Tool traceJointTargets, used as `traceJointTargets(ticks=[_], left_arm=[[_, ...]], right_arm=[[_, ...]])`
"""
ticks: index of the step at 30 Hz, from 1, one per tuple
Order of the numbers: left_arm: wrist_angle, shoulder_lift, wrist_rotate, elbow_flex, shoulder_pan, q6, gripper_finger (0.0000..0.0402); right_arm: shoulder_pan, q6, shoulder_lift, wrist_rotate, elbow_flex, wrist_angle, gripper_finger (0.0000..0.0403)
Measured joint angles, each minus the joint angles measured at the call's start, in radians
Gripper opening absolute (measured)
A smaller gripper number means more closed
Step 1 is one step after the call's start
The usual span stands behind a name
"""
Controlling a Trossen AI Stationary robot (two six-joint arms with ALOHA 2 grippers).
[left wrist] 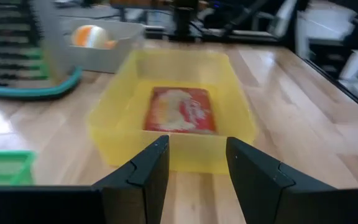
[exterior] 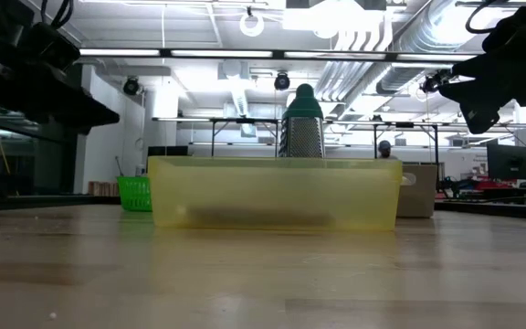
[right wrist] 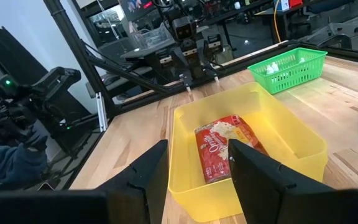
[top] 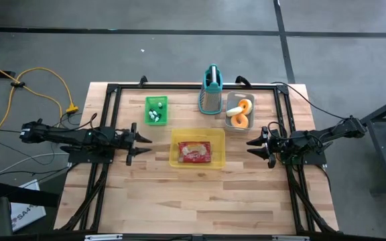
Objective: Pick & Place Food Item
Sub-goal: Return to Home Position
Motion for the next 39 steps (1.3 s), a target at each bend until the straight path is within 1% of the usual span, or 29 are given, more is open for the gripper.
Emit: traceJointTargets(ticks=[4, 10, 21, 39], left_arm=[[-0.005, -0.001, 0.056, -0.002, 0.004, 0.030, 0.0154], [-0.005, -0.001, 0.059, -0.003, 0.034, 0.018, 0.0154], [-0.010, -0.001, 0.090, -0.004, 0.127, 0.015, 0.0154], [-0.010, -0.001, 0.094, -0.004, 0.129, 0.019, 0.0154]], right_arm=[[0.000, 0.000, 0.000, 0.000, 0.000, 0.000, 0.0152], [0.000, 0.000, 0.000, 0.000, 0.000, 0.000, 0.0152], [0.000, 0.000, 0.000, 0.000, 0.000, 0.000, 0.0152], [0.000, 0.000, 0.000, 0.000, 0.000, 0.000, 0.0152]])
